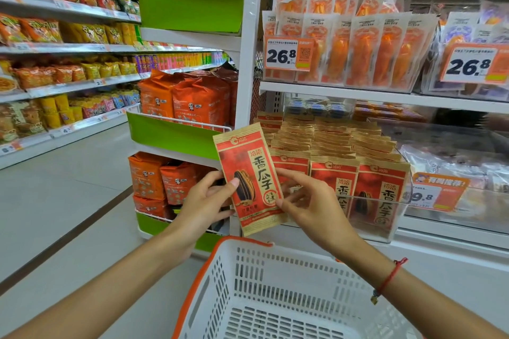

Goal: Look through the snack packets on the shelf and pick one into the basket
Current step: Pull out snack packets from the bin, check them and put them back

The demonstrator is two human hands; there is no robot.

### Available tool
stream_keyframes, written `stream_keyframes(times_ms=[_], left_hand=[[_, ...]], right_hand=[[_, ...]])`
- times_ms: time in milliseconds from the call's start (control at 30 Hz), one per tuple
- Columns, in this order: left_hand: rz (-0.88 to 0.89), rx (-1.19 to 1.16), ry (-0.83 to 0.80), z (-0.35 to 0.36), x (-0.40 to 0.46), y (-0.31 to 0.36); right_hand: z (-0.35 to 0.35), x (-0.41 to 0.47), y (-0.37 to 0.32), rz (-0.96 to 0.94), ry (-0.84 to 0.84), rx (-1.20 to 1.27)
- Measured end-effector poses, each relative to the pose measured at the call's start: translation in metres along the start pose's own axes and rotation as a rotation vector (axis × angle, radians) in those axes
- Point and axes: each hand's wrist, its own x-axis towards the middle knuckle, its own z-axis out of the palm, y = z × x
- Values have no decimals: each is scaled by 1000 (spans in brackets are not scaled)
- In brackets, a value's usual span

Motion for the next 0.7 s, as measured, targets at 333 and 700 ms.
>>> stream_keyframes(times_ms=[333, 700], left_hand=[[25, 47, -3, 14, -9, 5], [103, 154, 45, 10, -7, 20]], right_hand=[[11, -13, -3, -30, 16, -231], [-18, 3, -3, 429, -387, 665]])
